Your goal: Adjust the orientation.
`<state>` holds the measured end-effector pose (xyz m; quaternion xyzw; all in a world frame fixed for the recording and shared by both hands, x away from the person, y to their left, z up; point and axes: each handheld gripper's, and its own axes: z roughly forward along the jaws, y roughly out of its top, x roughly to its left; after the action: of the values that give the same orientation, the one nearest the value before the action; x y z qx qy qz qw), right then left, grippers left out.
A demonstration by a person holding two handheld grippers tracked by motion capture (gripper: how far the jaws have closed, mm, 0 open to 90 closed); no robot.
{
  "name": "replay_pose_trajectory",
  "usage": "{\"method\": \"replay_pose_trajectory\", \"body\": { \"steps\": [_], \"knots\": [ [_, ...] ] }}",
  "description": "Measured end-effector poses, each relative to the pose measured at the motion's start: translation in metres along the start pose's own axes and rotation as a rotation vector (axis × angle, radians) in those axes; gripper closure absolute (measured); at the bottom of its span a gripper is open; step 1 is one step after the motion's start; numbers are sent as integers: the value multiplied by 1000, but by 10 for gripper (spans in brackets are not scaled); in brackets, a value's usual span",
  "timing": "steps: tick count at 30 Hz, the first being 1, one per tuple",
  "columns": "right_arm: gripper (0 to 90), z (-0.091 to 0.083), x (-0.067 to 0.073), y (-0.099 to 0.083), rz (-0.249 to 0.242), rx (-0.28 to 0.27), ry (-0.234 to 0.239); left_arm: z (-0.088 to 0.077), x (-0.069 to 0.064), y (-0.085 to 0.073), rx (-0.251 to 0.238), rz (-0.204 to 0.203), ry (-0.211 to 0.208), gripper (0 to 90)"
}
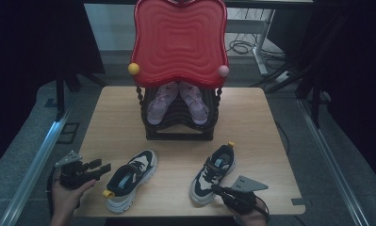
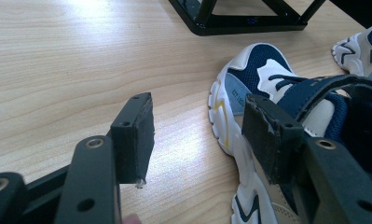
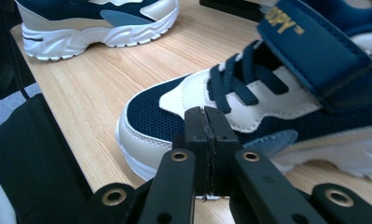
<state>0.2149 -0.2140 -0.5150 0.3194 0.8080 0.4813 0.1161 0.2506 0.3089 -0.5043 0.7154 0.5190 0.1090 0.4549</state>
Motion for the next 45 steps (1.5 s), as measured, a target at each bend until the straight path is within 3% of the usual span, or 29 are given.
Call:
{"method": "replay_pose_trajectory", "body": {
  "steps": [12,24,34,45],
  "knots": [
    [894,19,13,11,-41,9,-5,-1,1,0,0,-3,2,438],
    [894,45,22,26,-29,11,-58,-4,3,0,-10,-8,1,437],
    [899,63,31,35,-35,15,-138,-3,5,0,-7,-13,3,437],
    [900,75,30,40,-43,8,-160,0,5,-1,2,-11,0,437]
  ]
}}
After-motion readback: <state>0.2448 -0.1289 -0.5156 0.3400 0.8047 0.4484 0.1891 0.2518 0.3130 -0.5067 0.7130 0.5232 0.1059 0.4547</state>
